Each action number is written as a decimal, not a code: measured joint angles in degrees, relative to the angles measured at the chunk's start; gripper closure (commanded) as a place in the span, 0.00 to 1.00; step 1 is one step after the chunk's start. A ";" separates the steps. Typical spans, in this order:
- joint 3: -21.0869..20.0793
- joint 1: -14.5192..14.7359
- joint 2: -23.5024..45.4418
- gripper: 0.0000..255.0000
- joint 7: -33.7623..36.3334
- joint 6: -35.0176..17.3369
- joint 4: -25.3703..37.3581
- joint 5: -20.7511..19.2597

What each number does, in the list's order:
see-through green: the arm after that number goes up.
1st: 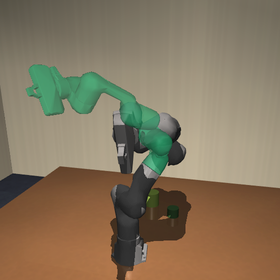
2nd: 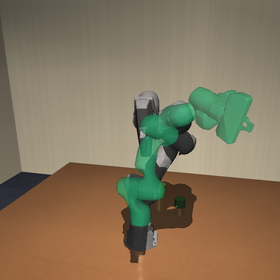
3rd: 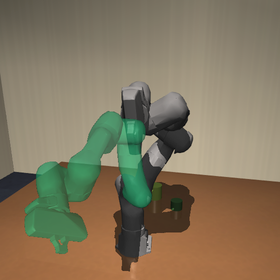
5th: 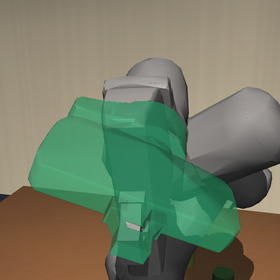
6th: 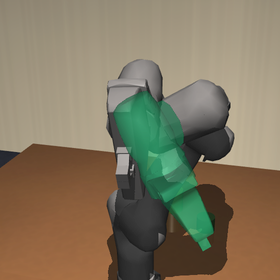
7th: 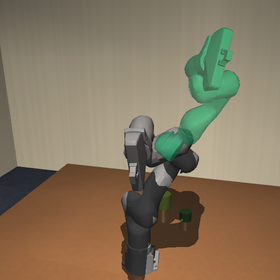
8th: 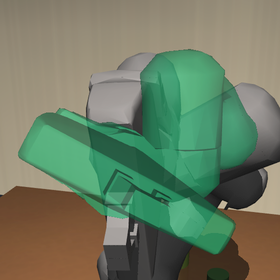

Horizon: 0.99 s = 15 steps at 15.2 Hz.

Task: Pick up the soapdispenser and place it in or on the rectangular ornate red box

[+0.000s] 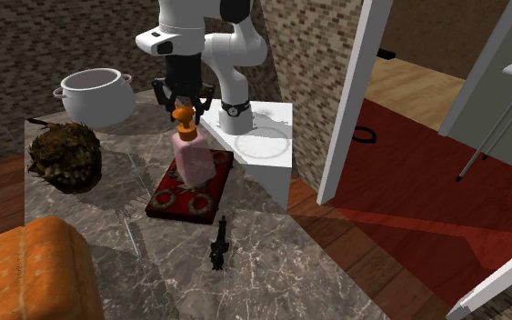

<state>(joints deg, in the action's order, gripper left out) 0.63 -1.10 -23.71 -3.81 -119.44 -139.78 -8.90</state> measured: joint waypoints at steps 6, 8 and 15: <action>-0.03 0.00 0.22 1.00 0.18 -0.92 -0.68 -0.07; -0.02 -0.01 0.22 0.00 0.18 -0.94 -0.69 -0.07; -0.03 0.02 -0.28 0.00 0.02 0.10 -0.09 0.02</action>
<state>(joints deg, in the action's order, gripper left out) 0.60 -1.08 -23.98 -3.79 -119.35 -139.88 -8.87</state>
